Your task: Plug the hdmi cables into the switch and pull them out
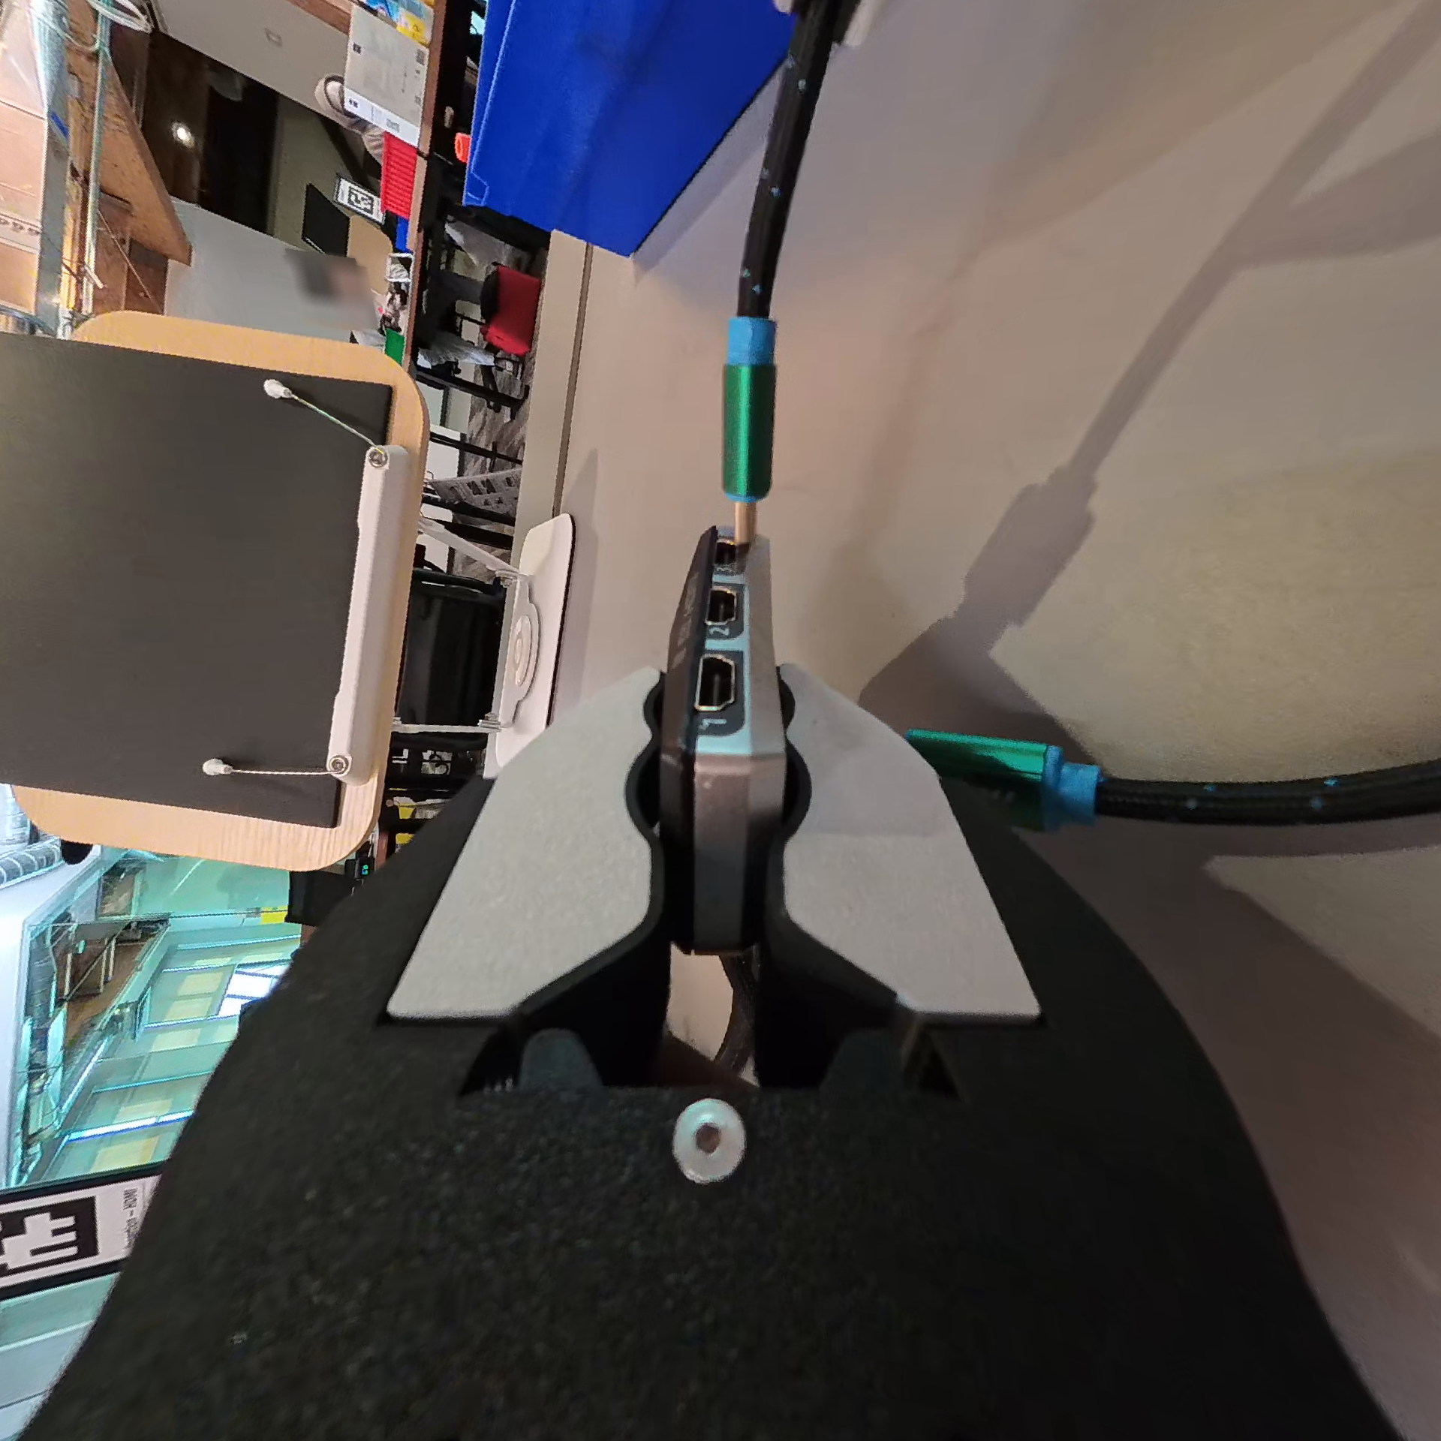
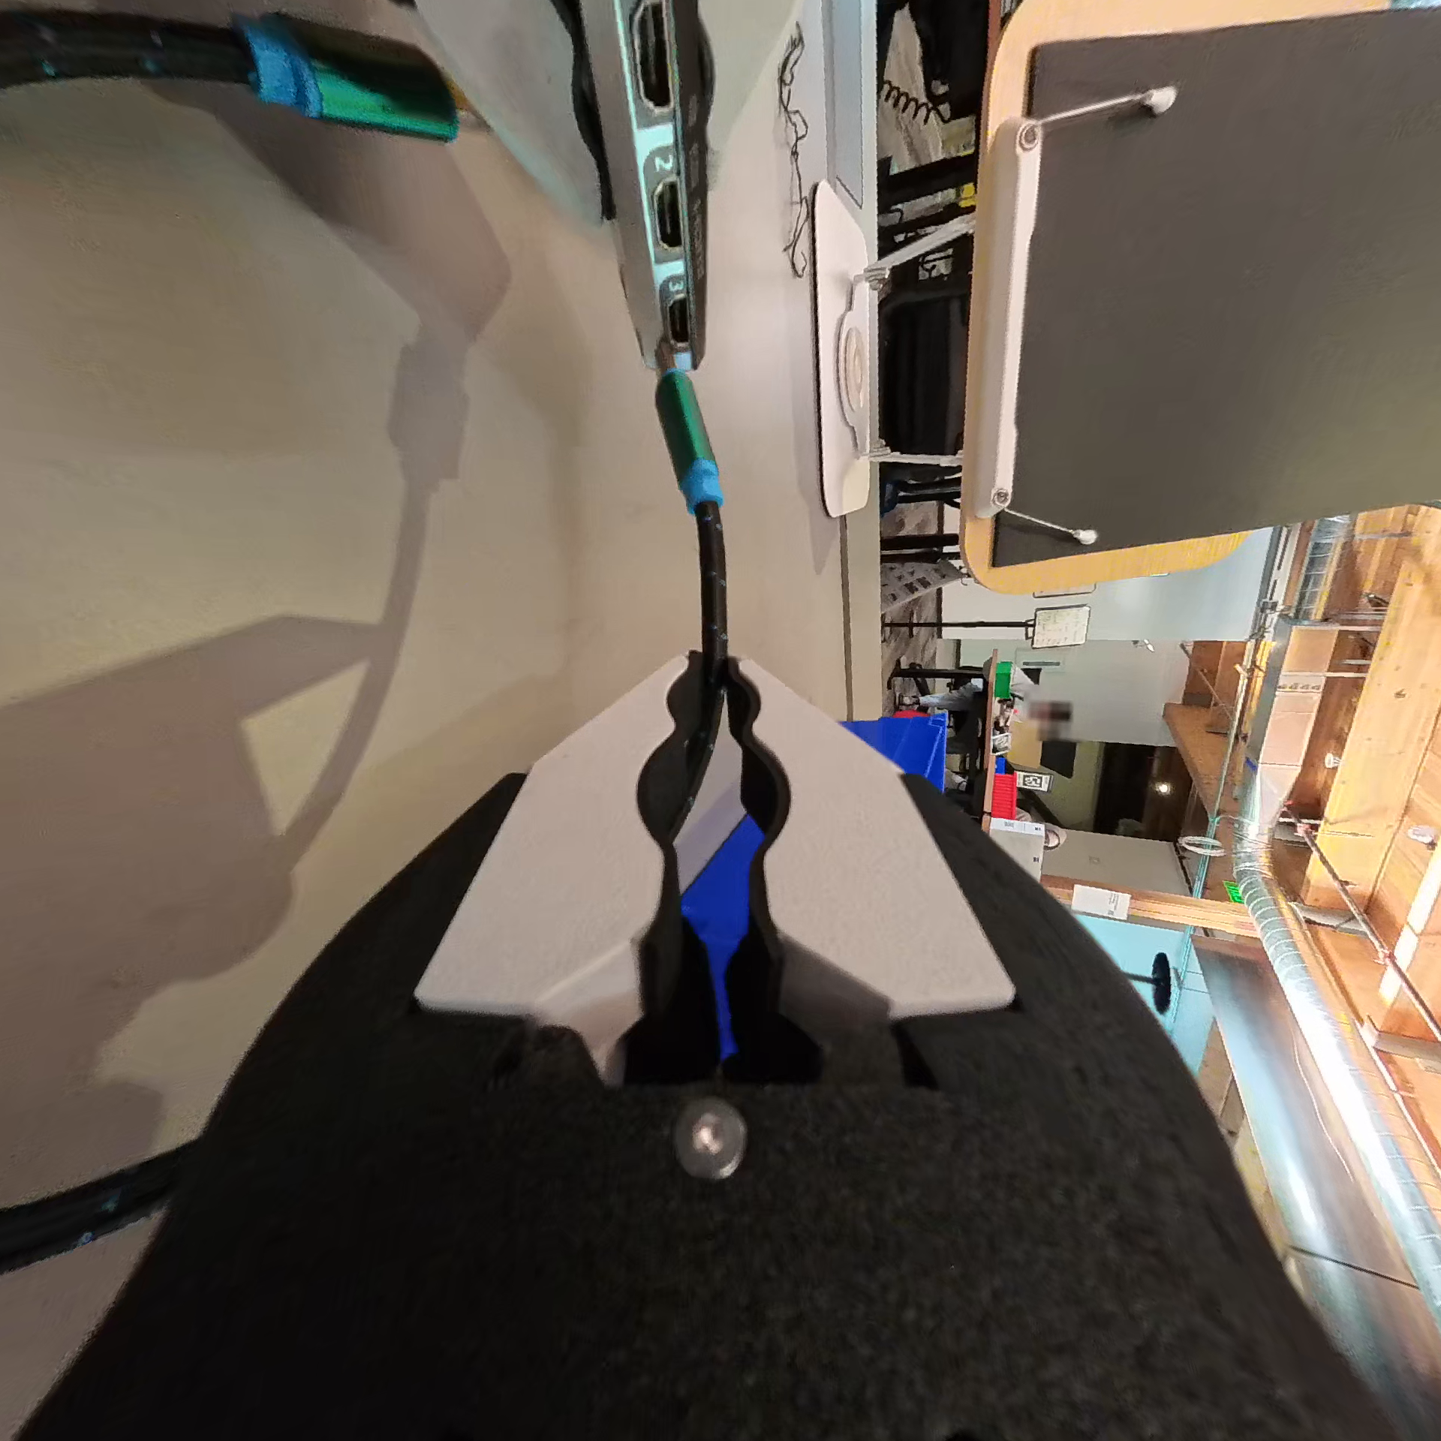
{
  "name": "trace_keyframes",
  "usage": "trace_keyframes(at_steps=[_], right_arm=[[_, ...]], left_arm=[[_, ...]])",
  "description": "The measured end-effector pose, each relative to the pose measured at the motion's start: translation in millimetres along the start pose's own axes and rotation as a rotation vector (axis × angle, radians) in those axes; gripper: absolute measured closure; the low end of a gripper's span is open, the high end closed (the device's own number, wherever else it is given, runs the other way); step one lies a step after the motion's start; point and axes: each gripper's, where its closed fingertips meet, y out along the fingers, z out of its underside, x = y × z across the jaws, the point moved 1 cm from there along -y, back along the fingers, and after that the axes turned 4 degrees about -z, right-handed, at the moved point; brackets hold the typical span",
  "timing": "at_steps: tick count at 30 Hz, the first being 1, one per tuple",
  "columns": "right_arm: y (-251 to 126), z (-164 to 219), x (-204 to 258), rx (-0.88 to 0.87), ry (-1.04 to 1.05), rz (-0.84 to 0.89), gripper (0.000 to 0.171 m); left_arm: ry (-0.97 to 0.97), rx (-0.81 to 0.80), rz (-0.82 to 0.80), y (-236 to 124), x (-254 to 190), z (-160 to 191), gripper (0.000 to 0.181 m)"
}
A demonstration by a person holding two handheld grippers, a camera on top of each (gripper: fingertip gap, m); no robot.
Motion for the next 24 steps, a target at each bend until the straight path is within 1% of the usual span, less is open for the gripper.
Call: trace_keyframes(at_steps=[19,24], right_arm=[[-3.6,-9.9,-3.6,-0.009,0.002,0.016,0.167],[-8.6,-16.3,-2.9,-0.080,0.068,-0.028,0.166]], left_arm=[[0.011,0.015,-0.011,1.3,-1.1,0.6,0.159],[-0.006,0.013,-0.037,1.0,2.5,0.3,0.159]])
